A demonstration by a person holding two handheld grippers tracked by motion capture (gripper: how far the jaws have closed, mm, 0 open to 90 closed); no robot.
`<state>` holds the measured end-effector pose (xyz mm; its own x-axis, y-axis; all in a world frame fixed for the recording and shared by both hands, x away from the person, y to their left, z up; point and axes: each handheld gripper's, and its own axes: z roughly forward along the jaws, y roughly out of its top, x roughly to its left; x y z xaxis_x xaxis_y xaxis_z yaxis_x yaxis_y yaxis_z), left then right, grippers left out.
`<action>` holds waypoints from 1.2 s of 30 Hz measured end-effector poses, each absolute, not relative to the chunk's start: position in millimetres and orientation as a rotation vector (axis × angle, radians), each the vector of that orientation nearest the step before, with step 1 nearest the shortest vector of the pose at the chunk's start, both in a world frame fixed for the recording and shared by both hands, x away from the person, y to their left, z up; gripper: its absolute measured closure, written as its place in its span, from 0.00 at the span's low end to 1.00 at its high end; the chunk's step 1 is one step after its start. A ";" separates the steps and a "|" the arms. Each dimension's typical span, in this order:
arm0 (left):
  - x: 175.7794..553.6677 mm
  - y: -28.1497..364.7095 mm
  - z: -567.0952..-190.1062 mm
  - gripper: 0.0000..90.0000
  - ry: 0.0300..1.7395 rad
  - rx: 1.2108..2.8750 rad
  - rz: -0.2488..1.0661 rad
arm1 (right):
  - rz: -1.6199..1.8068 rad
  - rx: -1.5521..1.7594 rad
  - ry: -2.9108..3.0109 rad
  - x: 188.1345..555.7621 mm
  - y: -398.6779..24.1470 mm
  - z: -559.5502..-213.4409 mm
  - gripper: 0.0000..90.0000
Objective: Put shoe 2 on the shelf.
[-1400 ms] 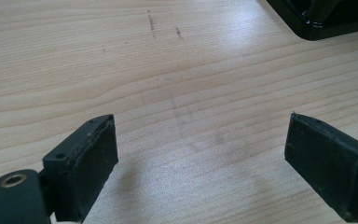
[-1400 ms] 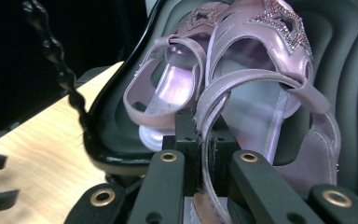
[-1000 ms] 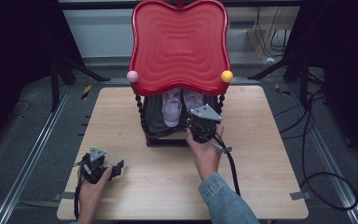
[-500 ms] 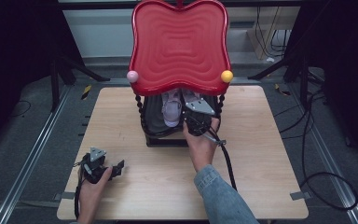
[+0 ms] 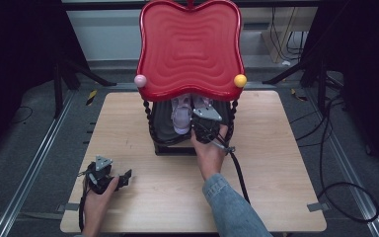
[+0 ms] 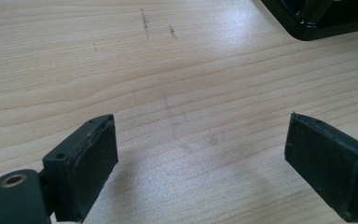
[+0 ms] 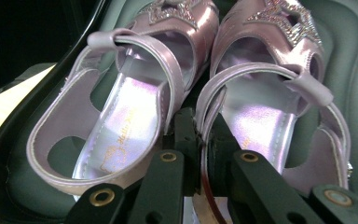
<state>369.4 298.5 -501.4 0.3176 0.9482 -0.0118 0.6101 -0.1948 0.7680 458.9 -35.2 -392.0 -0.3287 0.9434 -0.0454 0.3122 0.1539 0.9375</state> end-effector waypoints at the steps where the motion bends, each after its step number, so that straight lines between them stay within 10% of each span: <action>1: 369.4 298.5 -501.4 0.10 1.378 1.903 0.631 | 1.179 1.205 1.755 459.5 -33.5 -393.4 0.95; 23: 369.3 294.9 -501.7 0.10 1.368 1.912 0.629 | 1.174 1.219 1.773 452.2 -37.6 -393.8 0.75; 36: 369.1 294.0 -500.8 0.10 1.366 1.912 0.632 | 1.178 1.198 1.851 441.4 -35.5 -381.4 0.97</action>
